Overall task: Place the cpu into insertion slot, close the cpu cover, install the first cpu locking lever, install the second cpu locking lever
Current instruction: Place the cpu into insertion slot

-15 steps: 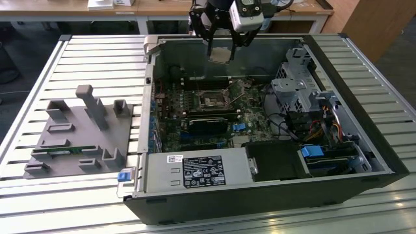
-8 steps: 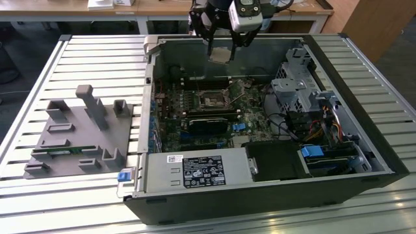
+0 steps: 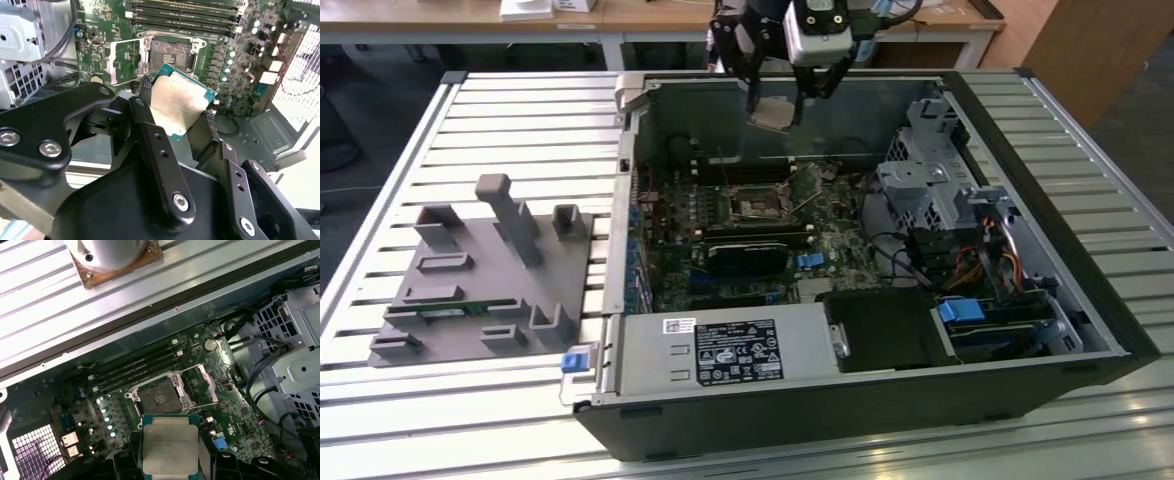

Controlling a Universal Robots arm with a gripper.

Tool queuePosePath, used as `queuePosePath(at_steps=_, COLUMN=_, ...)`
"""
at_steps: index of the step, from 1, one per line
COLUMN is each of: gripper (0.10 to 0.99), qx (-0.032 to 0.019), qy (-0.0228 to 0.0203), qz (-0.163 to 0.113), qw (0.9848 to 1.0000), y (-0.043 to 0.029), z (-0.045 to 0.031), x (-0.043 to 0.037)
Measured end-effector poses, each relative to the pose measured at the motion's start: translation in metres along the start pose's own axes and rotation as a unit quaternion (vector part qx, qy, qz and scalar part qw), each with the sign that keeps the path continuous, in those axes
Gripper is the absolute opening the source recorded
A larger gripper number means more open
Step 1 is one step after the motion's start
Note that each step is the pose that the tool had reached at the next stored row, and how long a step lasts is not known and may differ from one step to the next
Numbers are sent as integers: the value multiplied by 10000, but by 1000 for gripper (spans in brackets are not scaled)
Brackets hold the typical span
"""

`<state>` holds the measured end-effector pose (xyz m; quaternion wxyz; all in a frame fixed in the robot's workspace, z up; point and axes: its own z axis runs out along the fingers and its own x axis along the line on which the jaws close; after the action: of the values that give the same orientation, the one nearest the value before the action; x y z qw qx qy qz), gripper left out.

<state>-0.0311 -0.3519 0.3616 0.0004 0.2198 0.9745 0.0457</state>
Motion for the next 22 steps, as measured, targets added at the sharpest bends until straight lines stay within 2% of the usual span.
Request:
queuePosePath(at_steps=9, gripper=537, qx=-10, qy=-45, qz=502, qw=9987, y=0, z=2, x=0)
queuePosePath(at_steps=22, gripper=537, qx=-16, qy=-70, qz=783, qw=9969, y=0, z=3, x=0)
